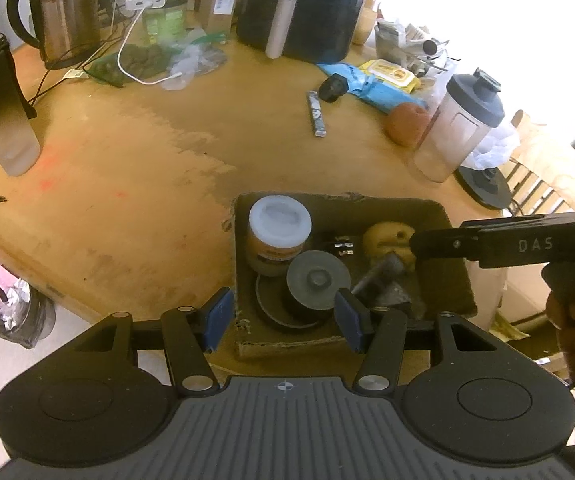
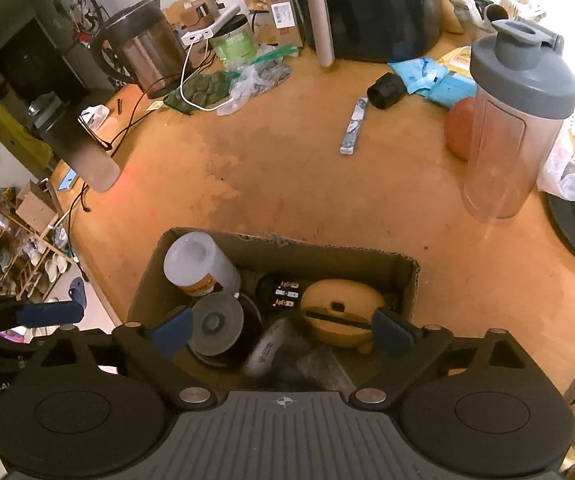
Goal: Organize rigid objects
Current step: 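Lower the tape roll and black block into the box and open both grippers, then withdraw both grippers from the box toward the marble strip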
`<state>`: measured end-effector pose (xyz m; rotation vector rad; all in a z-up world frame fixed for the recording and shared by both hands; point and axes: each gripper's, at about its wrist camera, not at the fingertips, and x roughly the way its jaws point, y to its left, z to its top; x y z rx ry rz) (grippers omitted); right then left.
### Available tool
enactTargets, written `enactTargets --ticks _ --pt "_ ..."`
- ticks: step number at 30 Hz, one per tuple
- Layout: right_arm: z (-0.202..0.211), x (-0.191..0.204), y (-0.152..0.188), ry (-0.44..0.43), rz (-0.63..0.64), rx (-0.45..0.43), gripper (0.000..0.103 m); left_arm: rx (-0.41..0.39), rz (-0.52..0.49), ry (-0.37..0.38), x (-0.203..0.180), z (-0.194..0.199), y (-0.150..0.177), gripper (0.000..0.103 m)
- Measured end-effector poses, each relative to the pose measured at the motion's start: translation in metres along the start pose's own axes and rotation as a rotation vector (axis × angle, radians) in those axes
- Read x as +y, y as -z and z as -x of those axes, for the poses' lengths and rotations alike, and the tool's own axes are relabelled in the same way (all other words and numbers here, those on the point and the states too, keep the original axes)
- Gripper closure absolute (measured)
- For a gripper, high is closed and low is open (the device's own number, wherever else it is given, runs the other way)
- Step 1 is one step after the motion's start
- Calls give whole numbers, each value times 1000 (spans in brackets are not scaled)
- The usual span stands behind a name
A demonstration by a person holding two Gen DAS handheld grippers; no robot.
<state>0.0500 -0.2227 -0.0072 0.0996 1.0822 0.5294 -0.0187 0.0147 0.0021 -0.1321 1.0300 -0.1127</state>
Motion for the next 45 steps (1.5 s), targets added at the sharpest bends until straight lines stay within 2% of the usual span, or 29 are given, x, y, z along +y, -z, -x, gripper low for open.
enactTargets --ticks 5,22,45 --pt "-2 -2 -2 20 -8 13 0 4 7 -5 2 -1 -2 48" --pt "-14 -11 -3 67 -56 61 0 19 -26 0 0 -8 -12 48" --pt "-23 -31 -13 142 -132 43 0 34 -61 15 1 -28 -40 48"
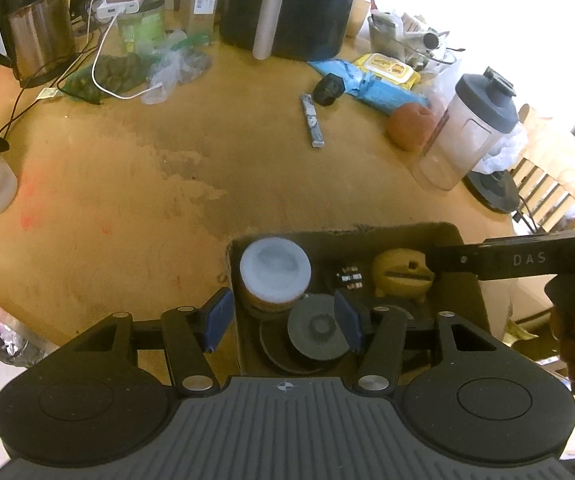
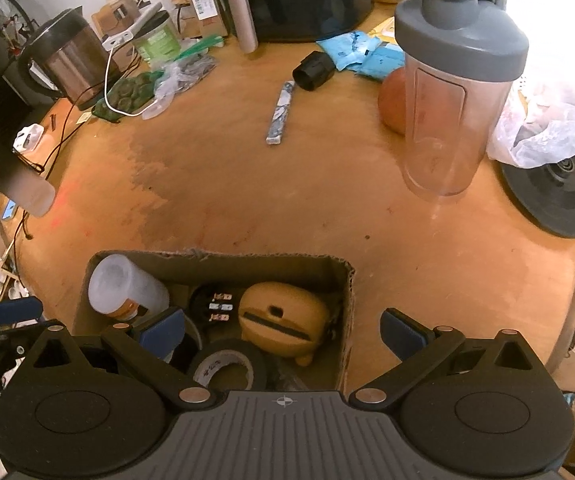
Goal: Organize rigid objects
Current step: 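Withdraw both grippers from the box toward the marble strip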
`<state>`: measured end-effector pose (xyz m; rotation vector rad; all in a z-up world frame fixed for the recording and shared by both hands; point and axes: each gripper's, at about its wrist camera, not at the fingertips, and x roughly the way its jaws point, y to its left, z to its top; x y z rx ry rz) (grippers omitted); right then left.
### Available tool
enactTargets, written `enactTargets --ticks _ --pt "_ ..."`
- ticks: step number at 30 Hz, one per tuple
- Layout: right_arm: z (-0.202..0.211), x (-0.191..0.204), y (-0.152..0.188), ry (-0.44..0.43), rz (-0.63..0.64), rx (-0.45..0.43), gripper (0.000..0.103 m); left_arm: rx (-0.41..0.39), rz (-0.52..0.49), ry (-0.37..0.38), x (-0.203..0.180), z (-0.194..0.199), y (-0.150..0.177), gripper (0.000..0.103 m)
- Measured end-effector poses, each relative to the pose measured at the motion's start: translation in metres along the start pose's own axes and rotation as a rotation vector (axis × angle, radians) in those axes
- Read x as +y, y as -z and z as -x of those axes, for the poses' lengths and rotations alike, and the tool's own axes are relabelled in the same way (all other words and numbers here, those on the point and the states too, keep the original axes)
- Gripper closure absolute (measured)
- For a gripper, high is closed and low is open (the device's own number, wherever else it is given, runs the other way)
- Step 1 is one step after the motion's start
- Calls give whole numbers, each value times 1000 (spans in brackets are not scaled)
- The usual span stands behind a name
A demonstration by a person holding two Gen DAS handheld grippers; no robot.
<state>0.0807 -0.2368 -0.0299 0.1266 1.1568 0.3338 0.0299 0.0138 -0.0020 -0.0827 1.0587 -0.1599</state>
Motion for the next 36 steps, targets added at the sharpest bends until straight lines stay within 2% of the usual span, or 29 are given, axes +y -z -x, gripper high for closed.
enactTargets --ticks 9,25,31,36 --pt "-10 5 -14 25 -7 -25 0 10 -30 17 6 -9 -19 48" --pt "-26 20 -46 91 57 -76 0 11 -41 36 19 -23 -45 48" --pt "-36 25 -58 104 90 -71 0 13 -30 36 27 -27 -51 48" --pt "-46 29 -70 82 110 -43 0 19 -17 31 34 -30 -53 48"
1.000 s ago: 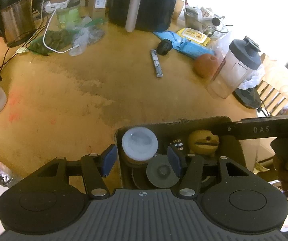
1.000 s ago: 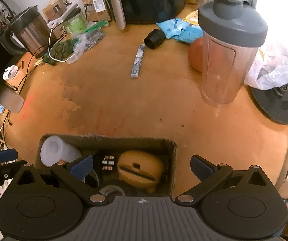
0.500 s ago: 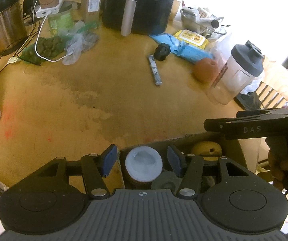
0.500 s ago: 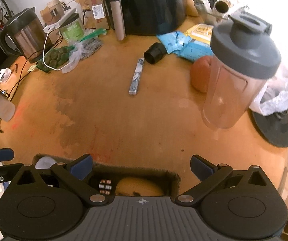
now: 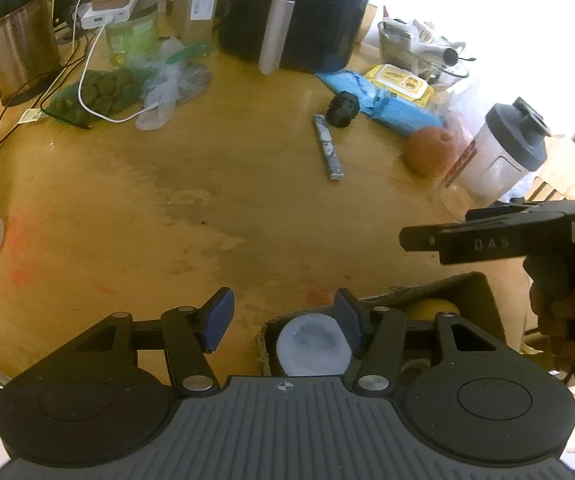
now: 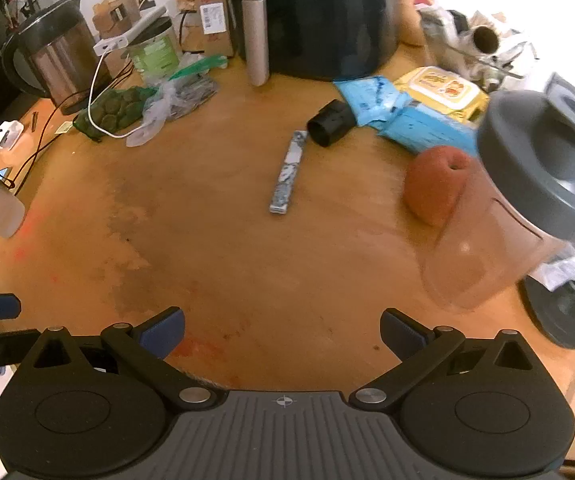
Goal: Organize rigid objects
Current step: 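Withdraw both grippers from the box toward the marble strip, then grasp the grey-white marble strip with the right gripper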
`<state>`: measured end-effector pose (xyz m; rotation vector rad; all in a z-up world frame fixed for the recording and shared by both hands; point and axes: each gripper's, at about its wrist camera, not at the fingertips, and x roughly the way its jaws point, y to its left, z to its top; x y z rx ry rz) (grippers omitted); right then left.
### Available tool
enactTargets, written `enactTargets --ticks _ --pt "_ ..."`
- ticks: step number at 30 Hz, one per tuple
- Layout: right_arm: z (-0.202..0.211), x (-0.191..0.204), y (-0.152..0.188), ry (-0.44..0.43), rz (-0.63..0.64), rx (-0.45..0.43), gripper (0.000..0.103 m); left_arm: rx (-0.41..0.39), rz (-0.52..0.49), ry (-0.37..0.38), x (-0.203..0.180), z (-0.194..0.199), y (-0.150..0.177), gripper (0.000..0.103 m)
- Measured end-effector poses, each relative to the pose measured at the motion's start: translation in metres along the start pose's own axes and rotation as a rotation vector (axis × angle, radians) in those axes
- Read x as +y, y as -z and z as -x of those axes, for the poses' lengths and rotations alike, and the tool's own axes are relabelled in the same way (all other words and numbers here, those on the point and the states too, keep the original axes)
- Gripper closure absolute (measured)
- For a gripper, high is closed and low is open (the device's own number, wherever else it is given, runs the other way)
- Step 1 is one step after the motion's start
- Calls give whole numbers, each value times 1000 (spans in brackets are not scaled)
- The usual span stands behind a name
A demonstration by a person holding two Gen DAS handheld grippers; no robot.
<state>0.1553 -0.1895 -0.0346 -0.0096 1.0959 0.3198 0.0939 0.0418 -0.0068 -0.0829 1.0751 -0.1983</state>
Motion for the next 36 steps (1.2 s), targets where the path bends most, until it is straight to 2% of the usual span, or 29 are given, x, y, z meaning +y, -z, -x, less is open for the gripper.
enactTargets --ticks 11,21,29,36 --pt "-29 2 -29 -36 -12 8 0 12 31 -7 14 -6 -3 48" --pt "-58 7 -59 -15 20 -12 2 4 64 -22 27 -4 -6 48" --pt "-88 9 -79 -6 20 -28 17 7 116 -53 48 0 -2 48" --pt "-114 11 -97 18 33 -32 43 8 165 -85 65 6 4 48"
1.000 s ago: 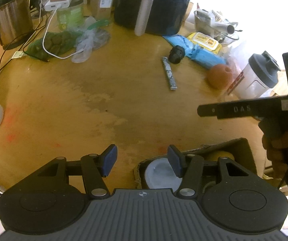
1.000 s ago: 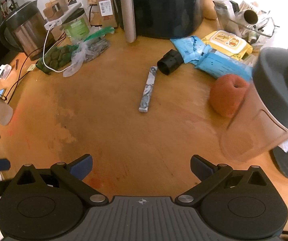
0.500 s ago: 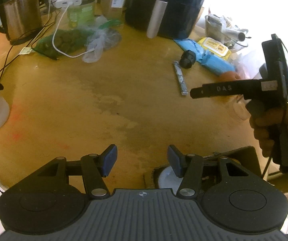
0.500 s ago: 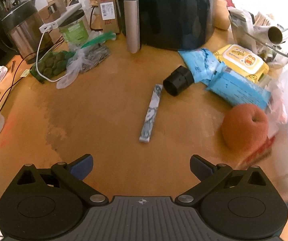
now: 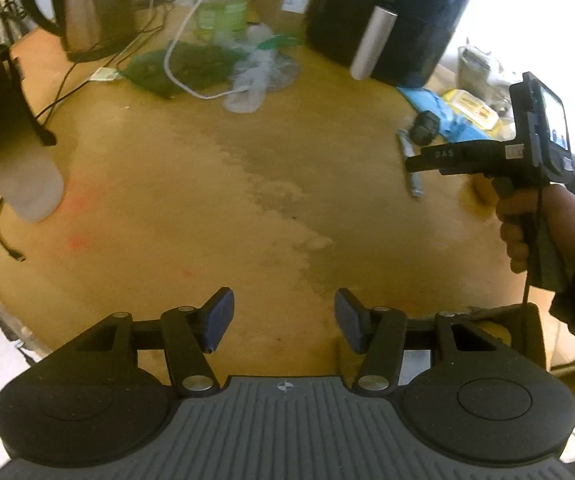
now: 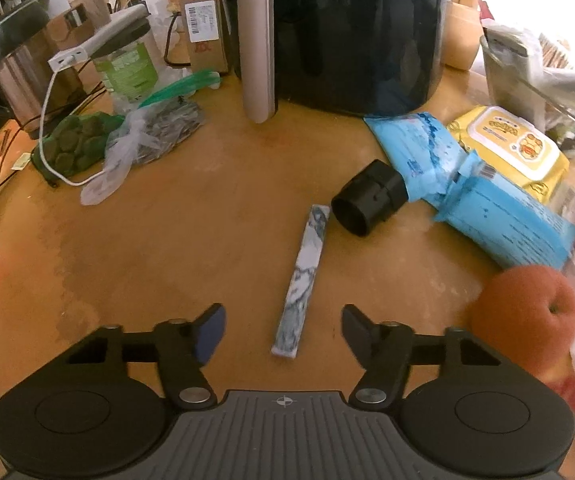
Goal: Organize rigid objects
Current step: 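Grasp the grey-white marble strip with the right gripper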
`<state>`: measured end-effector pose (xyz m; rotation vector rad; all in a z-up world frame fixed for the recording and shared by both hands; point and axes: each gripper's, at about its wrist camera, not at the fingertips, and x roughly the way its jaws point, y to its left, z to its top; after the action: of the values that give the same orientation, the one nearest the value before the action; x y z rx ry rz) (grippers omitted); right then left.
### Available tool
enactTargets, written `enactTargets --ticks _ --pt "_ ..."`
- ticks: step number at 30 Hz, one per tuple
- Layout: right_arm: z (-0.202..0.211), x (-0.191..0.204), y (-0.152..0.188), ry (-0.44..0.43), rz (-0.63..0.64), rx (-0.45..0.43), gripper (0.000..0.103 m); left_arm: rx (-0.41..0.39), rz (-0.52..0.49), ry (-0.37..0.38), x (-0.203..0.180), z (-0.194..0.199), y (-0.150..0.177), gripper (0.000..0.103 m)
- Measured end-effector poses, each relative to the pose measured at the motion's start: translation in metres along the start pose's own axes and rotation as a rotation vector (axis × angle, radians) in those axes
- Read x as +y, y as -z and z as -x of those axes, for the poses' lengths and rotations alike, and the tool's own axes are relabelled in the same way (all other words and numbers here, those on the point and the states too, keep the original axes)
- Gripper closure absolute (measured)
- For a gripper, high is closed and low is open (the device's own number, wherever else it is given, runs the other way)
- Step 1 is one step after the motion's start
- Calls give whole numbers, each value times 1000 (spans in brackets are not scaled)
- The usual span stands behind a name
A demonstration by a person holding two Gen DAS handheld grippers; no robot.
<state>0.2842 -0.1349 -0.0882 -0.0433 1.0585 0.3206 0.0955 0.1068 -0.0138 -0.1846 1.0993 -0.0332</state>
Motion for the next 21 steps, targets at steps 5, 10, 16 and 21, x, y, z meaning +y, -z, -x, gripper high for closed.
enactTargets --ticks 5,10,16,21 --pt "-19 -1 -11 35 -3 -6 55 0 32 -18 12 3 2 48" --pt "-32 0 -16 57 -2 -14 68 -2 52 -30 19 6 5 48" --pt "-42 1 -15 81 -8 4 84 0 70 -38 23 9 9 48" --pt "-40 0 -15 68 -8 18 86 -4 63 -37 21 10 10 48"
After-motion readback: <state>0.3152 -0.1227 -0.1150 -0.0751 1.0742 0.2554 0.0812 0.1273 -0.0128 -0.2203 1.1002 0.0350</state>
